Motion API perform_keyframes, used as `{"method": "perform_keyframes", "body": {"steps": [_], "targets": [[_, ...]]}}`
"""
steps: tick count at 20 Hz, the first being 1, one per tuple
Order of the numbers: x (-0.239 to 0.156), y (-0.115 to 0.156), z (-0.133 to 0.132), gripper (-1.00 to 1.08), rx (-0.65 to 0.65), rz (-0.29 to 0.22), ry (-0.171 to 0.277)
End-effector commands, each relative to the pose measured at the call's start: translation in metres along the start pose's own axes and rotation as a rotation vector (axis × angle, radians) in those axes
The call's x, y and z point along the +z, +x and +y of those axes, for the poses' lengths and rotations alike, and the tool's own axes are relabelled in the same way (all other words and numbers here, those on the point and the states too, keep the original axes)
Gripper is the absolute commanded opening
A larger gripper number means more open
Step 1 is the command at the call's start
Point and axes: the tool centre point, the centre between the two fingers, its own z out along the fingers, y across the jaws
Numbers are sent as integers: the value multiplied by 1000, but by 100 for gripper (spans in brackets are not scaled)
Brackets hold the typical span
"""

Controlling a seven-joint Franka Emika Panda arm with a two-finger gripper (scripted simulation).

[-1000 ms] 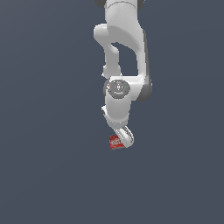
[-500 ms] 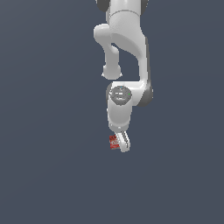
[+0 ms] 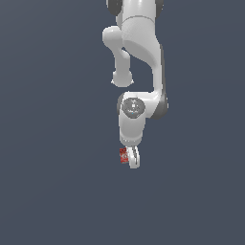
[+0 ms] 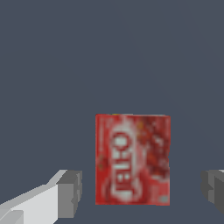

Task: Pick up the object and move it to a goal position.

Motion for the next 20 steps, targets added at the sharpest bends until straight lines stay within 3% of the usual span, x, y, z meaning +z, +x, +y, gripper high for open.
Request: {"method": "perform_keyframes", "body": {"steps": [1, 7, 20], "targets": [[1, 0, 0, 100, 14, 1, 0], [5, 0, 0, 100, 12, 1, 0], [51, 0, 0, 100, 17, 1, 0]]}}
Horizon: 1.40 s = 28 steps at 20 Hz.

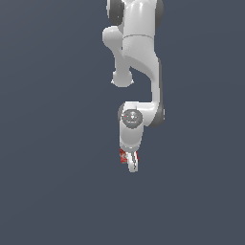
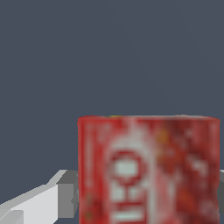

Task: Pick up the object and move it to a goal position.

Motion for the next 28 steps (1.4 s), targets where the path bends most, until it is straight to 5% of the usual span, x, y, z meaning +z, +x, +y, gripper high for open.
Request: {"method": "perform_keyframes", "body": {"steps": [1, 2, 17, 28], "targets": [[1, 0, -1, 100, 0, 0, 2], [1, 0, -1, -100, 0, 0, 2], [-8, 3, -2, -100, 0, 0, 3], [-89, 37, -8, -100, 1, 0, 3]]}}
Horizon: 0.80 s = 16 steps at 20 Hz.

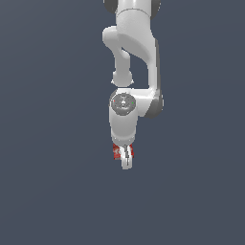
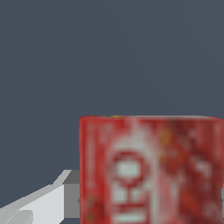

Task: Pick up the object and move it to a goal position.

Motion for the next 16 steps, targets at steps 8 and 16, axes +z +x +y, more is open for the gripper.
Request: {"method": "perform_keyframes", "body": {"steps": [8, 16], "targets": [[-103, 43, -9, -100, 1, 1, 0], [-187, 77, -18, -100, 1, 2, 0]]}}
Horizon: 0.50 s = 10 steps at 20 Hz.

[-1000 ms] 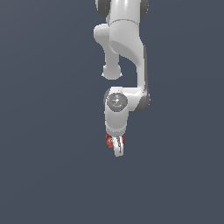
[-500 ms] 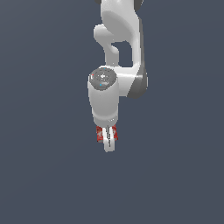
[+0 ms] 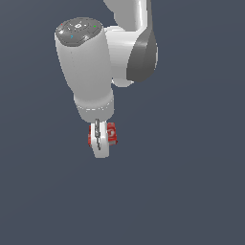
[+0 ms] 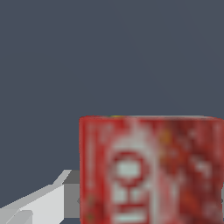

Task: Pick up the object and move it to a goal position.

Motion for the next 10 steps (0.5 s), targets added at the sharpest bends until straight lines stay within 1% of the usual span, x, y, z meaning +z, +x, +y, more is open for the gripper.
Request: {"method": "perform_keyframes", "body": {"steps": [1, 5, 10], "targets": [[-25, 10, -3, -100, -1, 0, -1], [-55, 22, -7, -100, -1, 0, -1], [-81, 33, -11, -100, -2, 0, -1]]}}
